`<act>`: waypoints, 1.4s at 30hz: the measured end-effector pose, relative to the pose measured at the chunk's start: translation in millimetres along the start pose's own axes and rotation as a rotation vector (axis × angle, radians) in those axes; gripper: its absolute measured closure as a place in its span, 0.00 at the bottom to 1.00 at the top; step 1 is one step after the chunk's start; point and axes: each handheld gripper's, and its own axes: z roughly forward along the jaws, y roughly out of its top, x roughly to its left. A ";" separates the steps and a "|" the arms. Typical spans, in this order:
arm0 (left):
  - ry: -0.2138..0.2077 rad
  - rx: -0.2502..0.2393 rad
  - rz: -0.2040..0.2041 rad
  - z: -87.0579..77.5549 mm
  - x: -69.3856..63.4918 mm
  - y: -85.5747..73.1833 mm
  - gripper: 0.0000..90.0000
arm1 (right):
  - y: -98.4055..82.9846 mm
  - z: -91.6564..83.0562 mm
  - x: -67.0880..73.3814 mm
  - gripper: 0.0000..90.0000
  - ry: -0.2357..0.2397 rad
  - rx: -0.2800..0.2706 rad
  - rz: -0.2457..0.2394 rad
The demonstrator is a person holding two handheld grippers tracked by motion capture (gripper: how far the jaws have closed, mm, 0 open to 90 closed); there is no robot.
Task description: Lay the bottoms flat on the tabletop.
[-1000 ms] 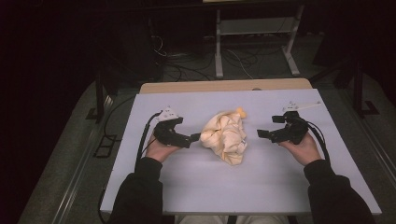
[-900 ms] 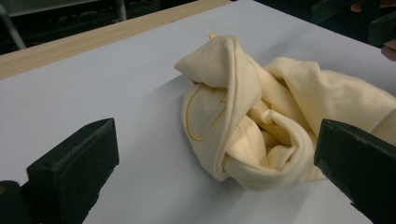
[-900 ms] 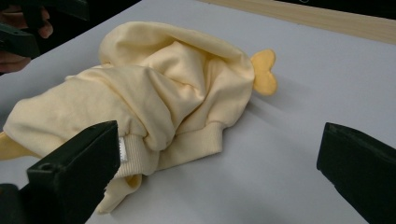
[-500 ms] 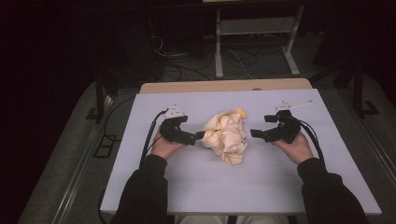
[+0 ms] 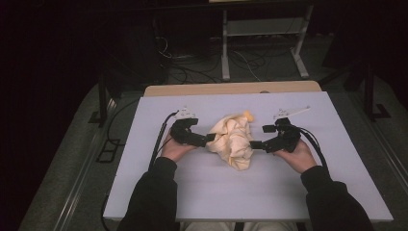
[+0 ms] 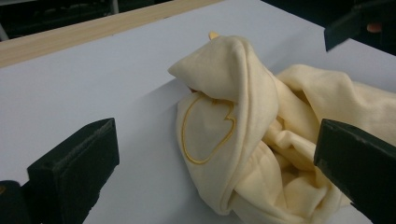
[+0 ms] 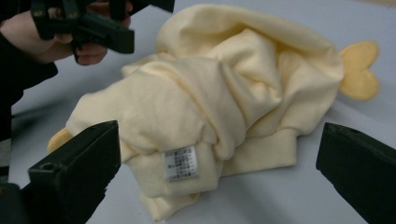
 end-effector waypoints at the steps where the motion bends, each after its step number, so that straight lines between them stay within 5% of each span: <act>1: 0.000 -0.011 -0.007 1.2 0.3 -0.2 0.00 | -1.3 2.6 1.7 0.02 0.015 0.018 0.001; 17: -0.041 -0.001 -0.004 15.2 -6.0 5.5 0.04 | -14.0 17.8 11.9 0.17 0.065 0.029 -0.017; 21: -0.050 0.017 0.000 20.4 -7.5 5.7 0.10 | -17.4 21.3 12.4 0.50 0.078 0.070 -0.050; 26: -0.064 0.031 0.005 25.8 -9.9 7.3 0.17 | -17.0 18.5 13.4 0.67 0.063 0.071 -0.087; 30: -0.054 0.046 0.014 29.1 -13.4 7.9 0.28 | -18.6 16.7 8.4 0.80 0.073 0.094 -0.057; 42: -0.077 0.082 -0.028 28.1 -10.1 7.0 0.66 | -19.7 11.2 0.2 0.88 0.069 0.088 0.003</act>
